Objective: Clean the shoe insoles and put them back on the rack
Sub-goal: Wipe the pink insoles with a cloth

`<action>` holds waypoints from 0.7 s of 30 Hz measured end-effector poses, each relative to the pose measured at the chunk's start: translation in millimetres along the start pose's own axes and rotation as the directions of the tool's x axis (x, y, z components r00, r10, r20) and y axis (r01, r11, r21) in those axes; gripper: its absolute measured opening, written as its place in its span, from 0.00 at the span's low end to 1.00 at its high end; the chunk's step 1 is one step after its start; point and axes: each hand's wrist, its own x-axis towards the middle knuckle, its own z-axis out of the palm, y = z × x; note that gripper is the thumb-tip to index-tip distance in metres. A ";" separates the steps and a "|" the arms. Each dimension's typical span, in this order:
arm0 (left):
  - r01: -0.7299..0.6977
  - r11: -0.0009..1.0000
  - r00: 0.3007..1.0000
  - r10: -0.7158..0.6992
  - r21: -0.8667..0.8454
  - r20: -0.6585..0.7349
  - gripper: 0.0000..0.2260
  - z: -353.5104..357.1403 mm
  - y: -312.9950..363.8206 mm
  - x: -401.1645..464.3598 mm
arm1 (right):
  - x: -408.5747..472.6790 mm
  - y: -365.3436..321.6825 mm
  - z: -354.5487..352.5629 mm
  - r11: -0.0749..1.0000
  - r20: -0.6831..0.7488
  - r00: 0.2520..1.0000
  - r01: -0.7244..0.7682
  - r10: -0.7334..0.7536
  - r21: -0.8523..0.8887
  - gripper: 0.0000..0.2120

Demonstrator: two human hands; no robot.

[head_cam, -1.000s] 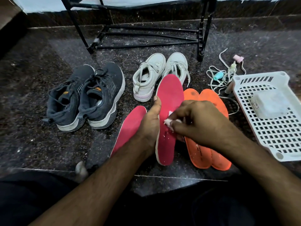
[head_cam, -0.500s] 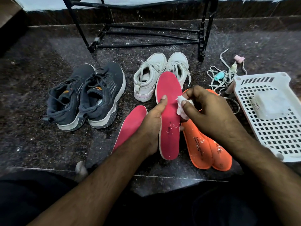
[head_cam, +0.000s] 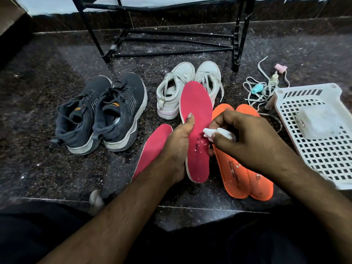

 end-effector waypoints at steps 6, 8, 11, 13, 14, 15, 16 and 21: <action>0.062 0.974 0.994 -0.039 -0.219 0.107 0.28 0.2 6.8 0.1 | 0.5 -1.9 12.5 0.984 -0.144 0.977 0.143 -0.157 -0.105 0.06; 0.092 0.969 0.987 -0.059 -0.230 0.150 0.30 -1.8 6.5 0.0 | 1.3 -2.6 22.1 0.967 -0.157 0.964 0.187 -0.214 -0.171 0.08; 0.084 0.966 0.980 -0.035 -0.246 0.197 0.31 -3.3 6.9 -0.1 | 5.0 -2.4 31.4 0.957 -0.154 0.960 0.200 -0.234 -0.209 0.11; 0.069 0.960 0.979 -0.013 -0.270 0.203 0.30 -3.4 9.3 -0.8 | 6.8 -4.5 33.6 0.959 -0.115 0.965 0.213 -0.237 -0.189 0.12; 0.058 0.960 0.980 -0.003 -0.274 0.198 0.29 -4.5 10.6 -0.5 | 6.6 -5.8 34.3 0.955 -0.081 0.965 0.231 -0.249 -0.184 0.12; 0.040 0.964 0.982 0.010 -0.263 0.187 0.29 -6.7 11.9 -0.3 | 5.8 -7.5 35.3 0.951 -0.041 0.964 0.251 -0.262 -0.182 0.12; 0.024 0.970 0.984 0.020 -0.242 0.176 0.28 -8.8 13.7 -0.2 | 3.9 -9.3 35.9 0.948 -0.003 0.964 0.260 -0.265 -0.181 0.12; -0.001 0.978 0.982 0.041 -0.208 0.187 0.27 -14.5 21.9 2.1 | -3.4 -13.2 30.0 0.954 0.030 0.961 0.277 -0.276 -0.116 0.07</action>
